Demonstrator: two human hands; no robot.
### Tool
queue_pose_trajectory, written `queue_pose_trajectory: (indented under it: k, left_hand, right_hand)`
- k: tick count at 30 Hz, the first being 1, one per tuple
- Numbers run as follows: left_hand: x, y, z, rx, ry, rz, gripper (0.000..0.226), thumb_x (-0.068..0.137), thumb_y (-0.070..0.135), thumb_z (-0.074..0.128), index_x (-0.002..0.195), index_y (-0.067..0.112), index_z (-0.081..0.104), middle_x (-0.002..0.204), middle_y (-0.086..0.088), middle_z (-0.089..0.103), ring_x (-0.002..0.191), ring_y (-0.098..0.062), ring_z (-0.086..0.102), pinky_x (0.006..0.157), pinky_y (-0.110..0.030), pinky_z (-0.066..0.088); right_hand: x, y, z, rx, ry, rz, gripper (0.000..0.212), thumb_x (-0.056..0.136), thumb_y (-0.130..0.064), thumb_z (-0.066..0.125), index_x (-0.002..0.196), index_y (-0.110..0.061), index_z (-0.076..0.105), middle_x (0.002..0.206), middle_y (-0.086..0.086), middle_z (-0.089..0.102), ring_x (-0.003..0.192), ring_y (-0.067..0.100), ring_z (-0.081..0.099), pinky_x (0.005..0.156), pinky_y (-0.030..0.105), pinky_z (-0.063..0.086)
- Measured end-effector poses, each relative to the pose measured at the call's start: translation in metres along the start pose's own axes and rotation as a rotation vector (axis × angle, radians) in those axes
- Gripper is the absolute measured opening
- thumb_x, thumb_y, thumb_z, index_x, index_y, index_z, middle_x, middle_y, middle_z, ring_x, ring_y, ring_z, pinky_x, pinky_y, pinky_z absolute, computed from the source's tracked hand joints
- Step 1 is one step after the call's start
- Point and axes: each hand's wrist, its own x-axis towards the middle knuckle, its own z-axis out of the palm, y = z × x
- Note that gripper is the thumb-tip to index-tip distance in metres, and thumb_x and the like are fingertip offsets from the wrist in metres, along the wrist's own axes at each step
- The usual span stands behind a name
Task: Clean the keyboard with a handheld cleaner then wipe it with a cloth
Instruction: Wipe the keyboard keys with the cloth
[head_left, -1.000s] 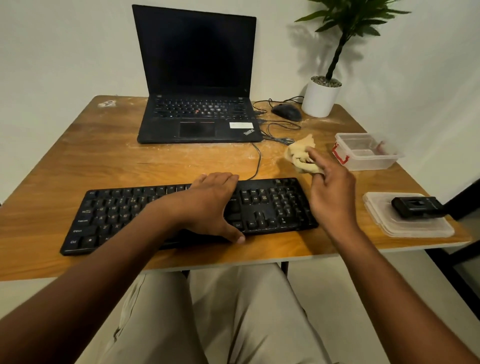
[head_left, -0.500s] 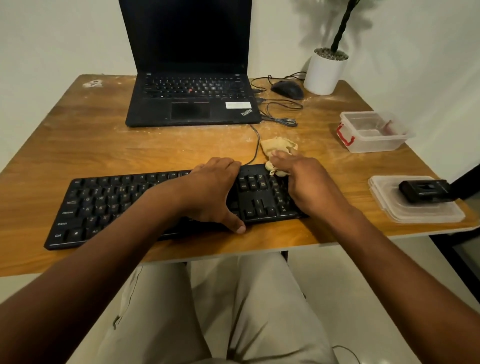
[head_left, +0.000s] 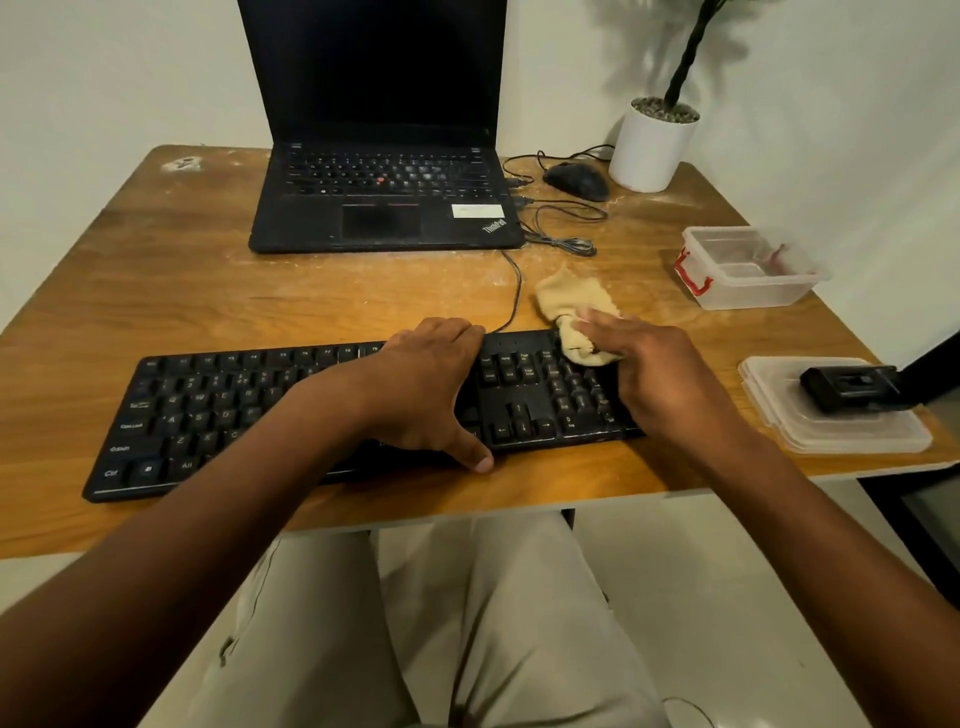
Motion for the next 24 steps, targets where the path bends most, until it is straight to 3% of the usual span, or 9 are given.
queue_pose_trajectory:
  k: [2,4,7,12,16,21,24]
  left_hand:
    - [0.000,0.000,0.000,0.003,-0.004,-0.001,0.135,0.066,0.069,0.081,0.162,0.016,0.002,0.167,-0.001,0.011,0.154,-0.022,0.009,0.125,-0.043,0.014]
    - [0.000,0.000,0.000,0.004,-0.006,-0.002,0.135,0.066,0.069,0.080,0.162,0.016,0.001,0.168,0.000,0.010,0.154,-0.022,0.008,0.125,-0.044,0.014]
    - [0.000,0.001,0.000,0.005,-0.007,-0.006,0.136,0.066,0.069,0.081,0.162,0.017,0.000,0.168,0.000,0.009,0.154,-0.022,0.007,0.125,-0.043,0.014]
    - [0.001,0.001,0.000,0.000,-0.014,-0.019,0.137,0.065,0.069,0.081,0.162,0.017,0.000,0.168,-0.001,0.009,0.154,-0.023,0.007,0.126,-0.043,0.013]
    - [0.001,0.001,0.001,0.007,-0.005,-0.010,0.135,0.066,0.069,0.081,0.162,0.016,0.002,0.168,-0.001,0.011,0.154,-0.022,0.008,0.125,-0.042,0.014]
    - [0.001,0.000,0.002,0.011,-0.004,-0.007,0.136,0.065,0.071,0.080,0.162,0.016,0.002,0.168,-0.001,0.010,0.154,-0.023,0.008,0.126,-0.044,0.014]
    - [0.000,0.002,0.001,0.014,-0.003,-0.014,0.135,0.065,0.069,0.081,0.162,0.016,0.003,0.168,-0.002,0.011,0.154,-0.023,0.009,0.125,-0.042,0.013]
  right_hand:
    - [-0.004,0.013,-0.009,0.008,0.076,0.080,0.053,0.096,0.006,0.057,0.140,-0.021,0.058,0.152,-0.003,0.050,0.144,0.017,0.042,0.122,0.042,0.032]
    - [-0.008,0.009,-0.010,0.057,0.109,0.122,0.050,0.097,0.006,0.056,0.140,-0.018,0.059,0.150,0.000,0.052,0.142,0.015,0.045,0.122,0.036,0.030]
    - [-0.010,-0.015,-0.001,0.084,0.102,0.113,0.057,0.096,0.013,0.044,0.145,-0.016,0.054,0.154,0.001,0.046,0.146,0.013,0.037,0.121,0.024,0.019]
    - [-0.019,-0.046,0.010,0.071,0.054,-0.066,0.065,0.092,0.018,0.041,0.148,-0.014,0.049,0.158,0.001,0.040,0.149,0.008,0.023,0.119,0.017,0.009]
    - [-0.048,-0.024,0.003,0.017,0.016,-0.040,0.063,0.093,0.014,0.046,0.148,-0.018,0.052,0.155,-0.005,0.041,0.149,0.009,0.024,0.119,0.019,0.010]
    - [-0.036,-0.018,-0.009,-0.052,-0.021,0.132,0.045,0.104,-0.016,0.053,0.149,-0.019,0.051,0.155,0.003,0.047,0.146,0.026,0.039,0.120,0.037,0.031]
    - [-0.019,-0.036,-0.006,-0.052,0.002,0.159,0.036,0.105,-0.029,0.052,0.138,-0.016,0.060,0.132,0.008,0.066,0.125,0.031,0.058,0.098,0.038,0.049]
